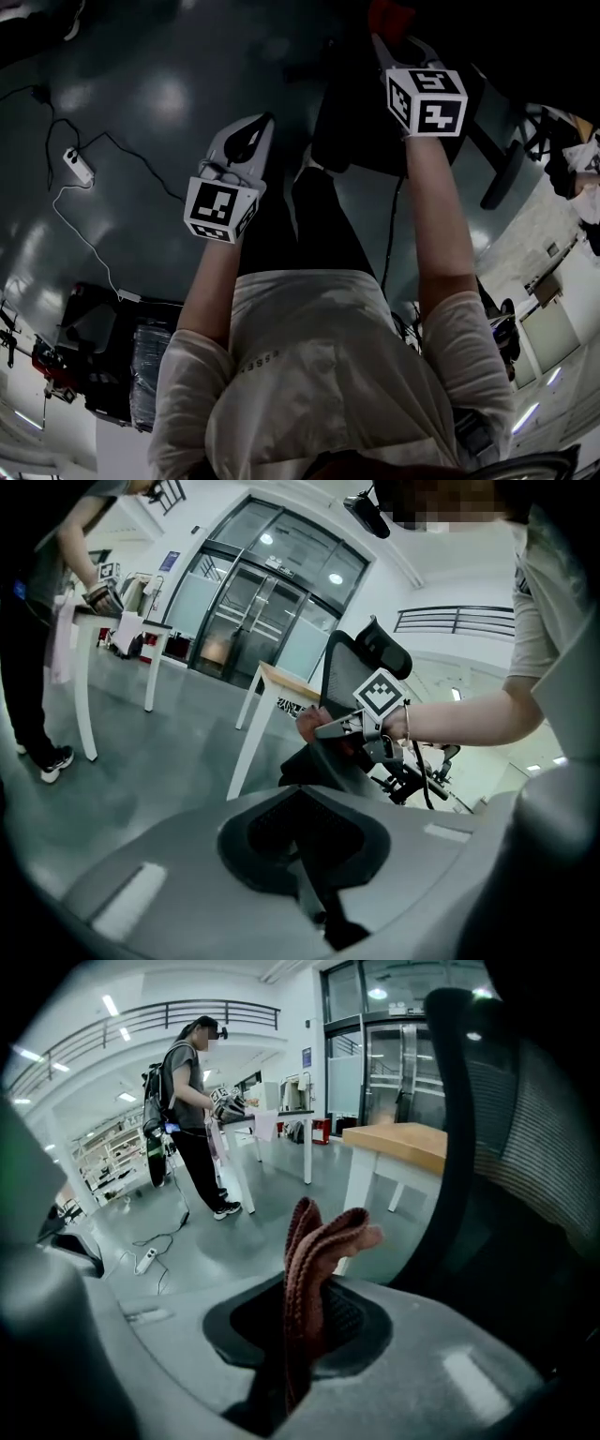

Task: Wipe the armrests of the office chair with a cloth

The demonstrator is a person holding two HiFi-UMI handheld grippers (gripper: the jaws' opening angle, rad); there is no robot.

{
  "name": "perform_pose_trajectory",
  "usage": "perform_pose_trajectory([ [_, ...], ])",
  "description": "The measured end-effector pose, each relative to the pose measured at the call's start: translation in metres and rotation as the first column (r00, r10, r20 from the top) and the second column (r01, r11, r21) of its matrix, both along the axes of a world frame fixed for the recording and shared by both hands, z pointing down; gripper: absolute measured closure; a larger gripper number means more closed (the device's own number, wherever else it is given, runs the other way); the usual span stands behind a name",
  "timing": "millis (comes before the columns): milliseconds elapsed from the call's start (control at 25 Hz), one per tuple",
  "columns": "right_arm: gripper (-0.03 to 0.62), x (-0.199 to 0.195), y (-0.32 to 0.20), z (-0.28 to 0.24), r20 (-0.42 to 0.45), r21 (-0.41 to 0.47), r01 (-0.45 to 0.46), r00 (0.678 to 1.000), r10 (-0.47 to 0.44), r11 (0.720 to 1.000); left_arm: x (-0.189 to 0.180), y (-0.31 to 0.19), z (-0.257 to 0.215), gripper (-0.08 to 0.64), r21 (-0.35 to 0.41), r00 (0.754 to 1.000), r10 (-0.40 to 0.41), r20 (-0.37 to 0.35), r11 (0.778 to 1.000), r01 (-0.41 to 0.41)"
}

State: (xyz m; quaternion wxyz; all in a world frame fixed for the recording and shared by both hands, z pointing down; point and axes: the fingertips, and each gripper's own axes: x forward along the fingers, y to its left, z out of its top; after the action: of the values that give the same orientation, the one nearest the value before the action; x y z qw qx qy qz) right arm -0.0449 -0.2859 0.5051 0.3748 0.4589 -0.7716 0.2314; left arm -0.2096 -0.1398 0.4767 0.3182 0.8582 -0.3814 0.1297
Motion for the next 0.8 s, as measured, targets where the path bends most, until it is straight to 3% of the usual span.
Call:
perform_pose_trajectory([
  [120,0.545,-0.015,-0.002,0.001,-0.053,-0.011,0.073,0.996,-0.073,0.997,-0.008,-0.001,0.004,0.543,-0.008,1.0,-0.004,0.004,1.0,0.004],
  [400,0.545,-0.054,0.0,-0.004,-0.061,0.004,0.147,0.987,-0.147,0.989,-0.018,0.0,0.005,0.543,-0.018,1.0,-0.022,0.0,1.0,0.022],
  [800,0.545,-0.105,0.04,-0.003,-0.085,-0.027,0.305,0.948,-0.307,0.952,-0.021,0.009,0.001,0.543,-0.005,0.999,-0.044,-0.02,0.999,0.044],
])
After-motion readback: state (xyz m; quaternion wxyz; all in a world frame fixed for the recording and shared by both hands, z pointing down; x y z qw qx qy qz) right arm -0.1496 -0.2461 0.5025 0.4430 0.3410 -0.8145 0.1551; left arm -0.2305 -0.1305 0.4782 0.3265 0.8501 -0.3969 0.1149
